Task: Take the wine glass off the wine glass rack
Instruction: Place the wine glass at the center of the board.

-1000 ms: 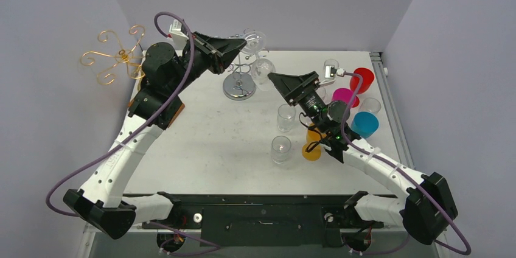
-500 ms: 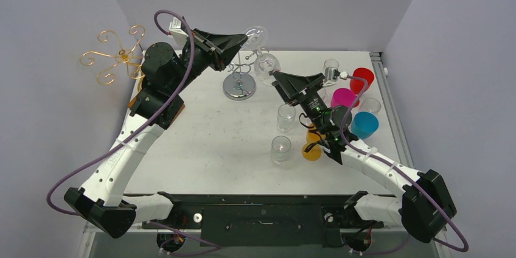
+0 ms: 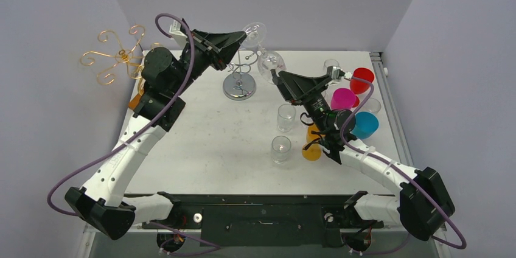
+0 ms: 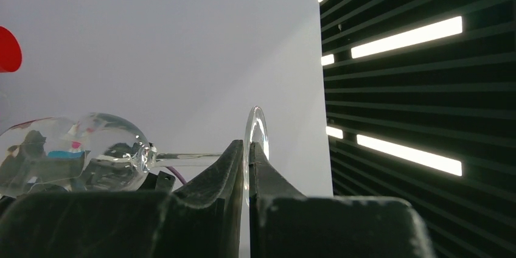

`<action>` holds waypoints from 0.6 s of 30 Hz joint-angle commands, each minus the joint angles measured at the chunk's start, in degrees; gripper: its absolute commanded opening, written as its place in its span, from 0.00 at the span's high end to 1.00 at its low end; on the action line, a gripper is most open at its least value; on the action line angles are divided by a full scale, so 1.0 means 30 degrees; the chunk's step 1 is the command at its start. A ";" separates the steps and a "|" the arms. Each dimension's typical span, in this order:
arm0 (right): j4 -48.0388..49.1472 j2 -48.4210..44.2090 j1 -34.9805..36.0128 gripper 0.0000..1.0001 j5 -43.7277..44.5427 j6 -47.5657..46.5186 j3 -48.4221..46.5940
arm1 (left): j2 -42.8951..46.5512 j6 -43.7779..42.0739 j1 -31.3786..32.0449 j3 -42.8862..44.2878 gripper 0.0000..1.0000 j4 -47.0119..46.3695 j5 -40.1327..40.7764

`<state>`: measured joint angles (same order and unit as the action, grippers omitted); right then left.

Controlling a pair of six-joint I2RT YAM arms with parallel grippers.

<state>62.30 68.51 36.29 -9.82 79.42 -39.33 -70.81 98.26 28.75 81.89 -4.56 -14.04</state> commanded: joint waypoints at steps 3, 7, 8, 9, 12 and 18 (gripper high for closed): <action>0.4265 -0.0234 -0.0028 0.18 -0.0592 0.0622 -0.0135 | 0.0825 0.1740 0.0011 -0.0991 1.00 -0.3246 -0.0593; 0.4270 -0.0913 -0.0082 0.30 -0.0297 0.0488 -0.0084 | 0.1219 0.2557 0.0025 -0.2098 1.00 -0.4281 -0.0477; 0.4234 -0.1021 -0.0122 0.32 -0.0240 0.0424 -0.0064 | 0.1292 0.2729 0.0025 -0.2576 1.00 -0.4545 -0.0388; 0.4199 -0.1255 -0.0133 0.36 -0.0116 0.0394 -0.0027 | 0.1369 0.3012 0.0025 -0.2778 1.00 -0.5051 -0.0373; 0.3649 -0.1753 -0.0220 0.45 0.0133 0.0128 -0.0015 | 0.1485 0.3322 0.0040 -0.3520 1.00 -0.5646 -0.0190; 0.2377 -0.2869 -0.0640 0.70 0.0371 -0.0331 -0.0022 | 0.1485 0.3912 0.0084 -0.4849 1.00 -0.7340 0.0009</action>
<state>65.47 63.88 34.98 -9.26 79.42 -38.39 -66.57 109.93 28.77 69.34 -20.91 -14.52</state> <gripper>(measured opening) 0.380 0.018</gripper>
